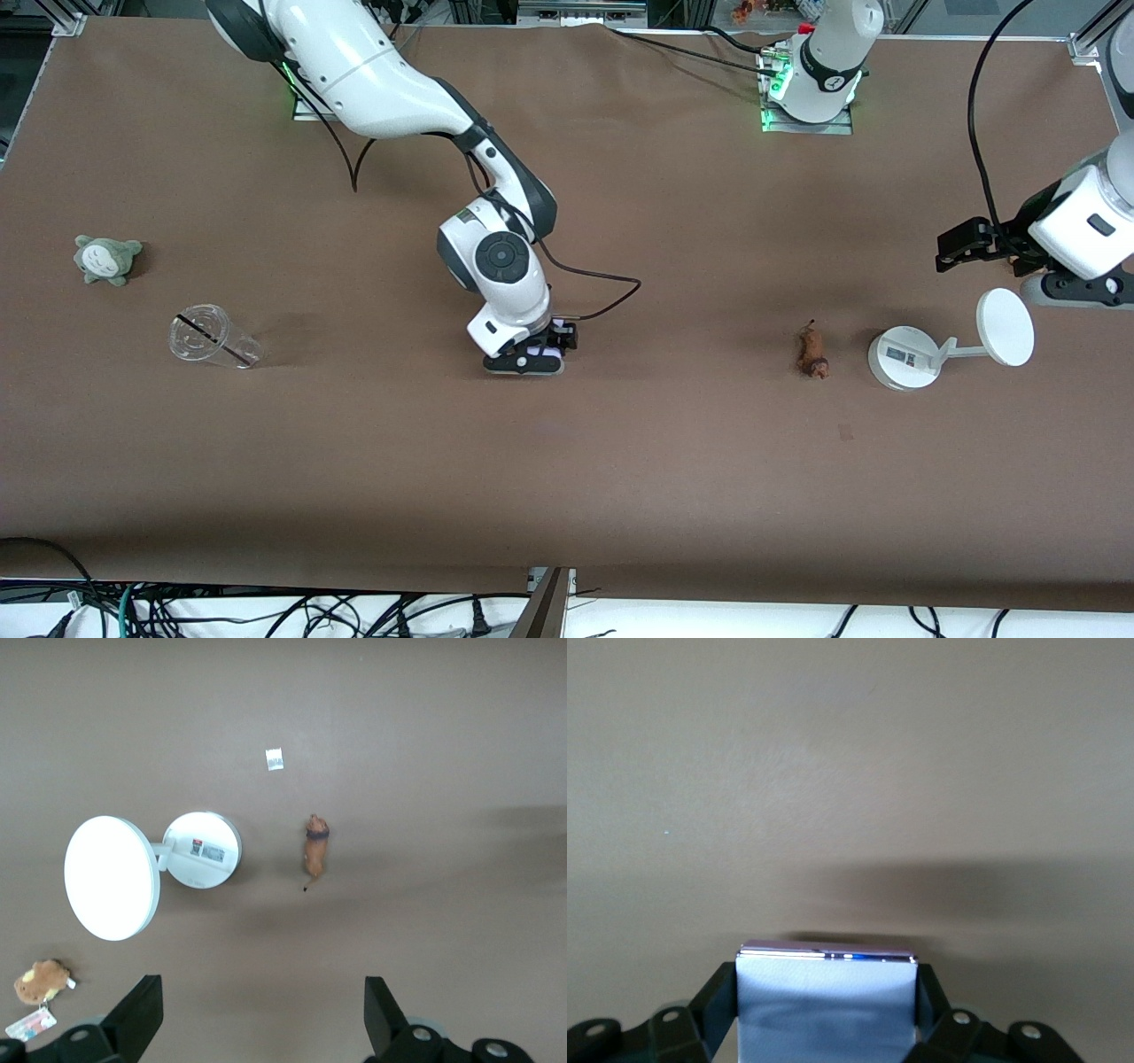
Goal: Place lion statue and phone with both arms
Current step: 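Carry the white phone with the right gripper toward the clear cup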
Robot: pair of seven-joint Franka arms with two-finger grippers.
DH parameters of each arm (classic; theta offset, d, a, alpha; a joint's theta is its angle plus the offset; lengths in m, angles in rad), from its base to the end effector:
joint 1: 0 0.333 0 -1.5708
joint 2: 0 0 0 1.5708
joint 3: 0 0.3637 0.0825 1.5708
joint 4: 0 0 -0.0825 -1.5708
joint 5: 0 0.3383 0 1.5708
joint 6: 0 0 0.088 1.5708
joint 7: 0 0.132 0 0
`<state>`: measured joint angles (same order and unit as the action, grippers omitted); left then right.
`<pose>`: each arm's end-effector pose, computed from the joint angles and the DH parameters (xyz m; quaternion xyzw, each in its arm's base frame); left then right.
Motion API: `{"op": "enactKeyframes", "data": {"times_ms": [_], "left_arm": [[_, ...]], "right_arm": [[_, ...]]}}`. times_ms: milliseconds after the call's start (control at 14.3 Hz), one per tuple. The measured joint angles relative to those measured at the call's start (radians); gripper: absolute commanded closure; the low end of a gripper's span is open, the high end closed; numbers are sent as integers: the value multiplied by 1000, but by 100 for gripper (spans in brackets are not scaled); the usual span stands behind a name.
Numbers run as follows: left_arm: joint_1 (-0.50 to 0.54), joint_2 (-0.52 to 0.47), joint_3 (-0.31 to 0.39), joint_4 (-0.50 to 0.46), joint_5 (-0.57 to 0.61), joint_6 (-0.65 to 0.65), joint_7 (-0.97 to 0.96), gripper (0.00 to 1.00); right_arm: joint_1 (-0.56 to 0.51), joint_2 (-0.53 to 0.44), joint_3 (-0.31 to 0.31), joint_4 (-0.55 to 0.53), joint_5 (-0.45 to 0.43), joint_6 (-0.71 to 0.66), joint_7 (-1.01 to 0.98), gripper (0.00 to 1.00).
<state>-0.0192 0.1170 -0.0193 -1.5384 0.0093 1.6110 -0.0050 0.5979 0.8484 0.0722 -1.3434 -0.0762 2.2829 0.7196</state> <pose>0.5502 -0.0193 0.6024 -0.9996 0.0170 0.0221 0.0040 0.5988 0.4521 0.2594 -0.9988 0.0146 -0.0381 0.0272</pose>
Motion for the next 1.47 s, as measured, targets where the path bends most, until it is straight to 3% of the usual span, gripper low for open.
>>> {"op": "enactKeyframes", "data": {"times_ms": [210, 419, 699, 1118, 1467], "left_arm": [[-9, -68, 12, -97, 0, 41, 0, 0], [-13, -73, 12, -108, 0, 49, 0, 0], [-17, -73, 12, -109, 0, 52, 0, 0], [-17, -73, 13, -109, 0, 52, 0, 0], [-17, -73, 13, -109, 0, 51, 0, 0]], "right_arm": [[-49, -129, -3, 9, 0, -212, -90, 73], [-113, -243, -4, 0, 4, -380, -210, 73], [-240, -349, -8, -63, 6, -474, -445, 73], [-451, -389, -15, -164, 113, -471, -748, 73], [-480, -386, -52, -343, 115, -240, -832, 72]]}}
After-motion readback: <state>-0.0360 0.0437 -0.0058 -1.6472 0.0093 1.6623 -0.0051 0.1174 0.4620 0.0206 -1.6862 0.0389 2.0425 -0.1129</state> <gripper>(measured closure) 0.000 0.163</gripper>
